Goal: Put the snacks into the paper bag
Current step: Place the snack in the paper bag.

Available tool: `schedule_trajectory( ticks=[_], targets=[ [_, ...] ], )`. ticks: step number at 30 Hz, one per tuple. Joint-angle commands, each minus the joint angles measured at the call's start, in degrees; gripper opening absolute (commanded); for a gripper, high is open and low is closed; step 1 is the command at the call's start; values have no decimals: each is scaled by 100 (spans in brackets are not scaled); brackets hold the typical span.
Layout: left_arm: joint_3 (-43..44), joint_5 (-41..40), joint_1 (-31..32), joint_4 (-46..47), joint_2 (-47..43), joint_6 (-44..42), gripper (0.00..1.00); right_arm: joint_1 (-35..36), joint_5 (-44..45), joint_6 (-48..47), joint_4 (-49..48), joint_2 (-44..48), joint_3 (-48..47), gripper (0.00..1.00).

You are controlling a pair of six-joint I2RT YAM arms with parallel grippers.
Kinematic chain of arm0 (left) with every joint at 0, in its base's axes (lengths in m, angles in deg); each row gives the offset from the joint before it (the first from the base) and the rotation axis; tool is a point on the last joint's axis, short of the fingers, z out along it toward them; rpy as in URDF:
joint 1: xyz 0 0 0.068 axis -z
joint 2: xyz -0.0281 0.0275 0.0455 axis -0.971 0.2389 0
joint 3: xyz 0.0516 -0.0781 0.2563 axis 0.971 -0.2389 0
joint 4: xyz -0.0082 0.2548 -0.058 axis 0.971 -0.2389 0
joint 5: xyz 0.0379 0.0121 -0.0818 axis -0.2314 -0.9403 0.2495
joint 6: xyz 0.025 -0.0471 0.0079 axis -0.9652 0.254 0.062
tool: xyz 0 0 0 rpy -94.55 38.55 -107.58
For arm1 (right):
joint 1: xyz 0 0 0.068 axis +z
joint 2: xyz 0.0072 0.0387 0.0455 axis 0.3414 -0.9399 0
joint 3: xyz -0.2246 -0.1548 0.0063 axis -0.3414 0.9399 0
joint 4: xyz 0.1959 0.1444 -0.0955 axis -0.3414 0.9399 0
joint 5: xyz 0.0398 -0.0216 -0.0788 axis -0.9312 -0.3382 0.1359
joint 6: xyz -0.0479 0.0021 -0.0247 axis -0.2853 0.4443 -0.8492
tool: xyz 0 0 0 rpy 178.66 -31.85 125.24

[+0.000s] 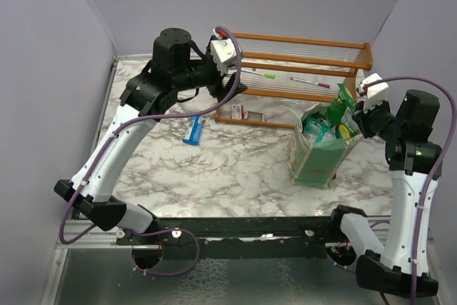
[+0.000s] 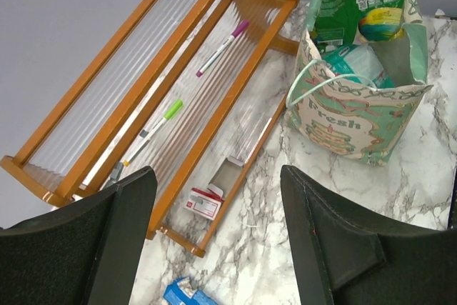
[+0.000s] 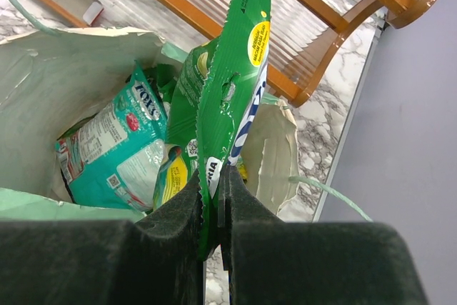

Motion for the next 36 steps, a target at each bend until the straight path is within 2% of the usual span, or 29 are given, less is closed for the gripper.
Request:
schedule_trajectory(
  ticks=[1,8,13,23,28,36],
  targets=[
    [-235,288,-201,246,-264,201,73,-35,-2,-134,45,41,64,5],
    [-453,305,-539,417,-398,411,73,-35,61,-257,136,-46,58,7],
    [-547,313,-632,482,-433,464,73,-35,-481,-305,540,-234,-48,10],
    [-525,373,-714,503,-453,510,73,-35,-1060,-244,683,-156,263,18],
    [-579,402,-765,518,-509,521,73,-35,-1637,-236,858,-240,416,24],
    [-572,418,-795,507,-549,516,73,-35,-2069,-281,987,-243,469,37]
  ],
)
